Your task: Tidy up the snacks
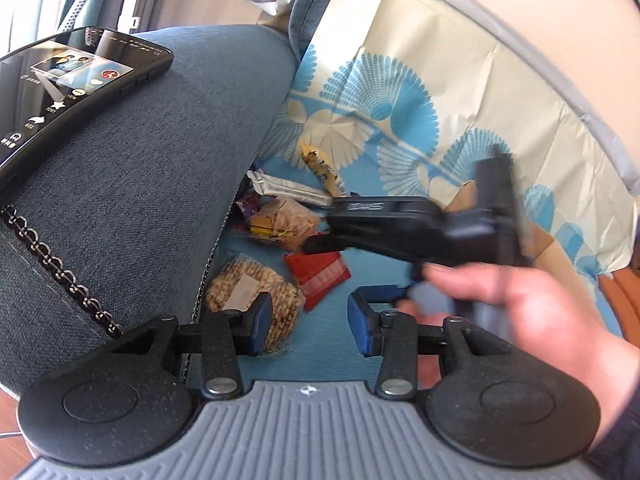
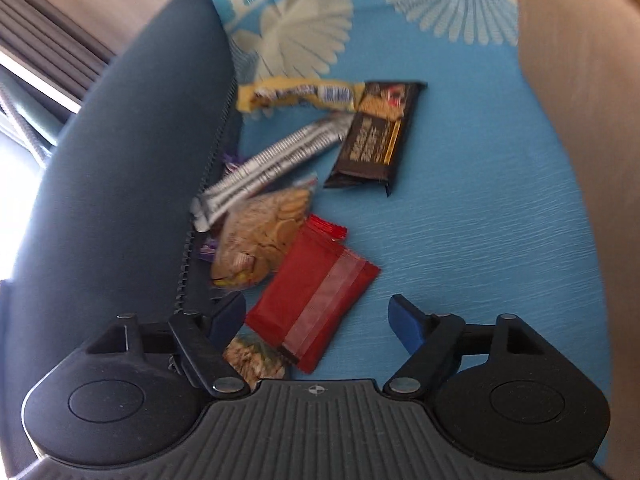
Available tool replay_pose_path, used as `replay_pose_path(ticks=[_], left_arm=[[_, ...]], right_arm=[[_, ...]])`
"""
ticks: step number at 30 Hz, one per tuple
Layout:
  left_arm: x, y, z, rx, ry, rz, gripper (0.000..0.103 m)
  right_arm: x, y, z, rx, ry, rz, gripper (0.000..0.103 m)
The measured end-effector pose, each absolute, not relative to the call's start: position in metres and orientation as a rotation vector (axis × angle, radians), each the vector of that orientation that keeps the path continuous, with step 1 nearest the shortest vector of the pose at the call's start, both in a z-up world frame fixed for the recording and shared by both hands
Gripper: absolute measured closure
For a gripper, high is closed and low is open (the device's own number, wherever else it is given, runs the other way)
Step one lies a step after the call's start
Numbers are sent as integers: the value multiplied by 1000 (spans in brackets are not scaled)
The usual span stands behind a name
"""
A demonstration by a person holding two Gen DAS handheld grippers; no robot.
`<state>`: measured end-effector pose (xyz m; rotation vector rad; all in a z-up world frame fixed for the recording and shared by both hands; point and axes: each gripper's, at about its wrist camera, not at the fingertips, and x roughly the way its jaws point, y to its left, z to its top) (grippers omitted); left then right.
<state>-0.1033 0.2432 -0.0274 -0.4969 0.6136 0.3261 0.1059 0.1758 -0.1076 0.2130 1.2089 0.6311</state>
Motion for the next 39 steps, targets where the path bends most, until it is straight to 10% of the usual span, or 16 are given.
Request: replay_pose_path(ticks=[7,11,16,39], left_arm=[[-111,246,-27,-506,583,284,63],[-110,246,-27,-507,577,275,63],[-112,246,-27,-511,575,274,63],[-95,240,-29,-473,654,333,60]], right_arm=[[102,216,-101,33,1178,623,16],[91,219,-97,-99,1128,619,63],[91,202,-90,-103,1118,648,92],[-5,103,-41,-263,960,827,95]])
